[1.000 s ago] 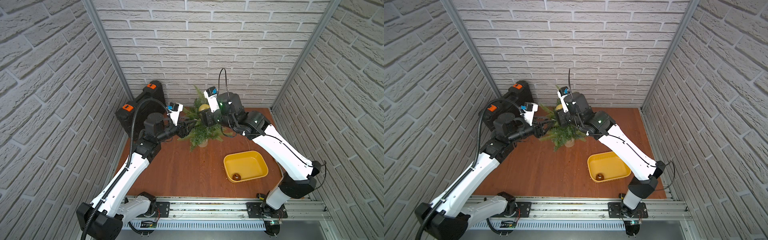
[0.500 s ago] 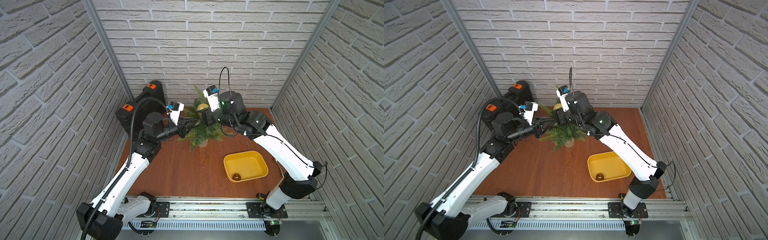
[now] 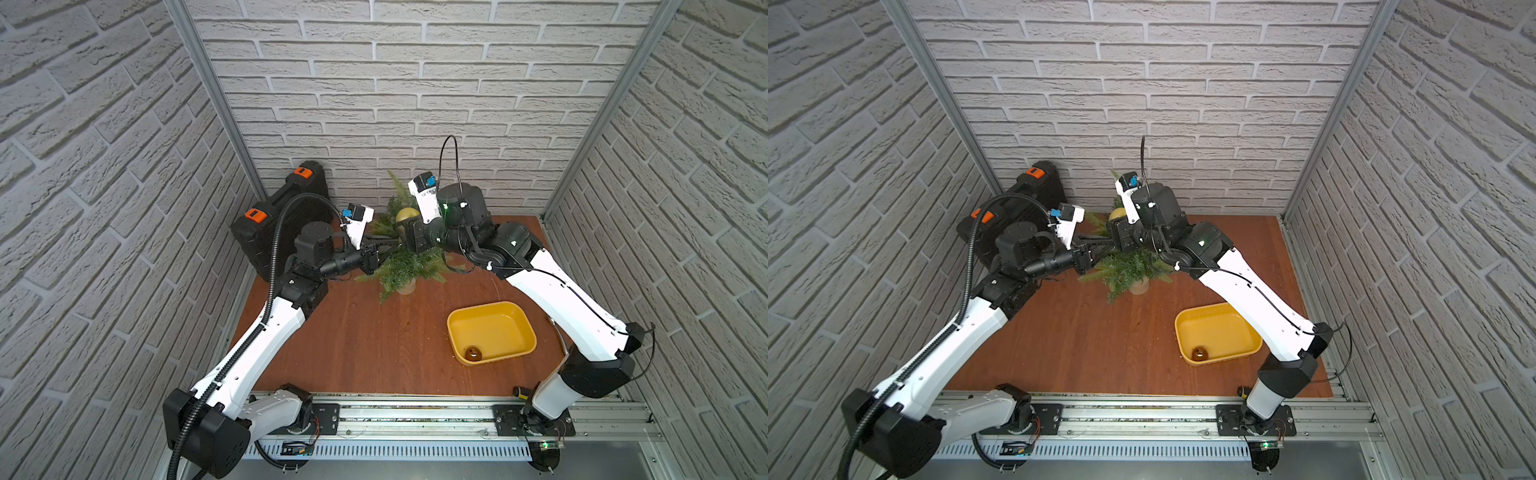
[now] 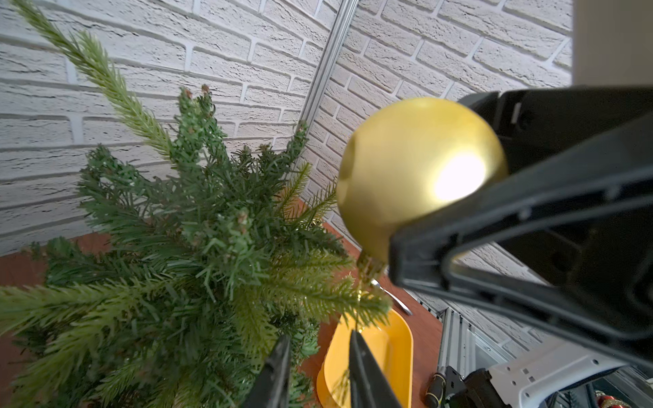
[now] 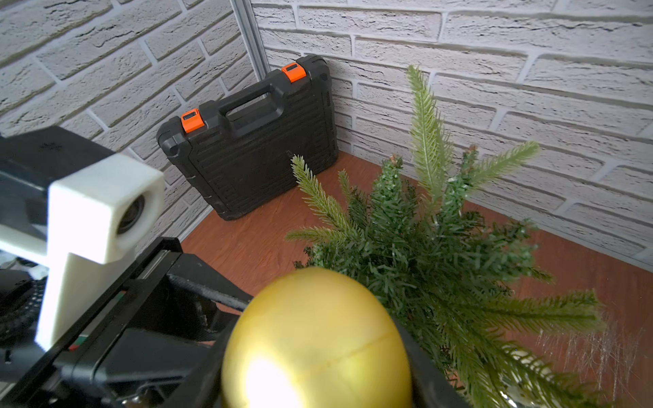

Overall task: Decorate the small christmas tree with ornaments
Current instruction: Hang an ornament on the christmas tree.

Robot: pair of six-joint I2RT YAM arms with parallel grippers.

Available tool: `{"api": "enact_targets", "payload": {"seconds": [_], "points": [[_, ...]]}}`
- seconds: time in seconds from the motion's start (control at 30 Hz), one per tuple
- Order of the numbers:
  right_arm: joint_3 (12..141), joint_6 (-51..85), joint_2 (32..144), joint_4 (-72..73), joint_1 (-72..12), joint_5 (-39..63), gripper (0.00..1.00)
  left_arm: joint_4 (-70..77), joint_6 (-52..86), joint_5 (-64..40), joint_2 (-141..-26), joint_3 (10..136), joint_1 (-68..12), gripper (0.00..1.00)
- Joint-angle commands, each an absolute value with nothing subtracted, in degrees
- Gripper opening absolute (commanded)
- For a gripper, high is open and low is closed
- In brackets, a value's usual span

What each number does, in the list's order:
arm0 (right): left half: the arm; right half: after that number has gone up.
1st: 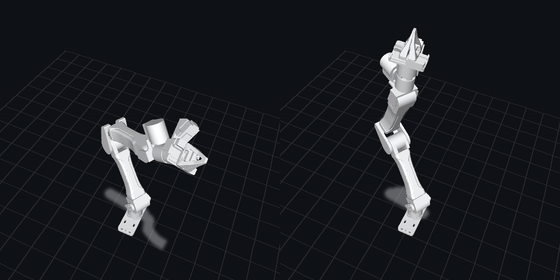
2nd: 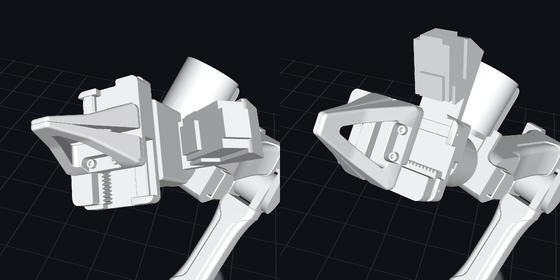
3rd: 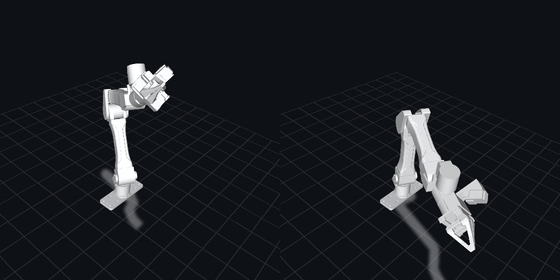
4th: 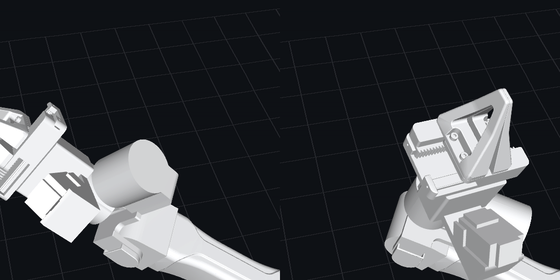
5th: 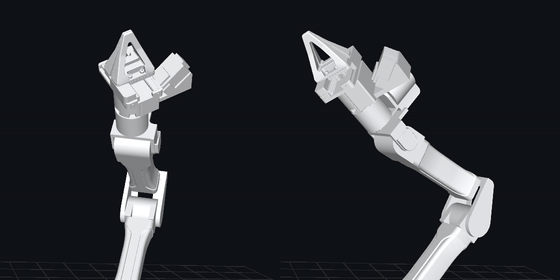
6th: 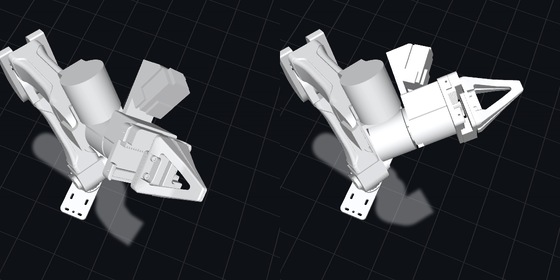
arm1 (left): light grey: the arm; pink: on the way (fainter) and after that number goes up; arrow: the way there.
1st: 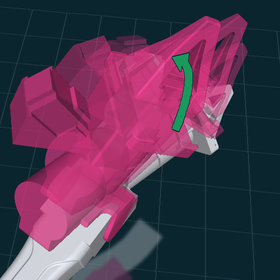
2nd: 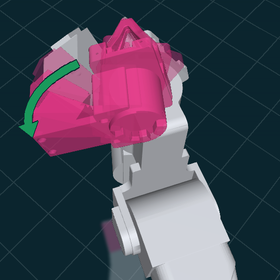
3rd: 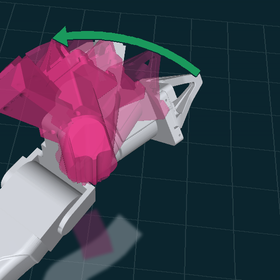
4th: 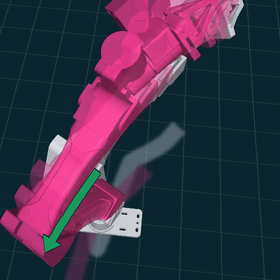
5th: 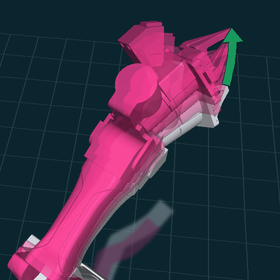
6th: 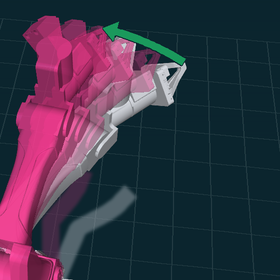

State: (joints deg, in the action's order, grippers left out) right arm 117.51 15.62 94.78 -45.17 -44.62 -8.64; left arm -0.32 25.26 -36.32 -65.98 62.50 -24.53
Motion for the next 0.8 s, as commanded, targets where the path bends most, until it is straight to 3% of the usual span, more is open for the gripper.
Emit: {"api": "enact_targets", "payload": {"seconds": [0.0, 0.43, 0.77], "points": [[116.63, 15.47, 92.55, -42.44, -44.04, -9.64, 0.49, 3.16, 25.54, -37.36, -66.30, 63.54, -25.03, 0.29], [114.41, 15.46, 91.41, -41.94, -43.63, -11.16, 0.49, 2.66, 25.55, -33.50, -64.74, 63.19, -24.97, 0.29], [111.18, 16.82, 89.00, -40.29, -43.55, -10.31, 0.49, 3.49, 26.42, -31.55, -60.15, 60.37, -25.12, 0.36]]}}
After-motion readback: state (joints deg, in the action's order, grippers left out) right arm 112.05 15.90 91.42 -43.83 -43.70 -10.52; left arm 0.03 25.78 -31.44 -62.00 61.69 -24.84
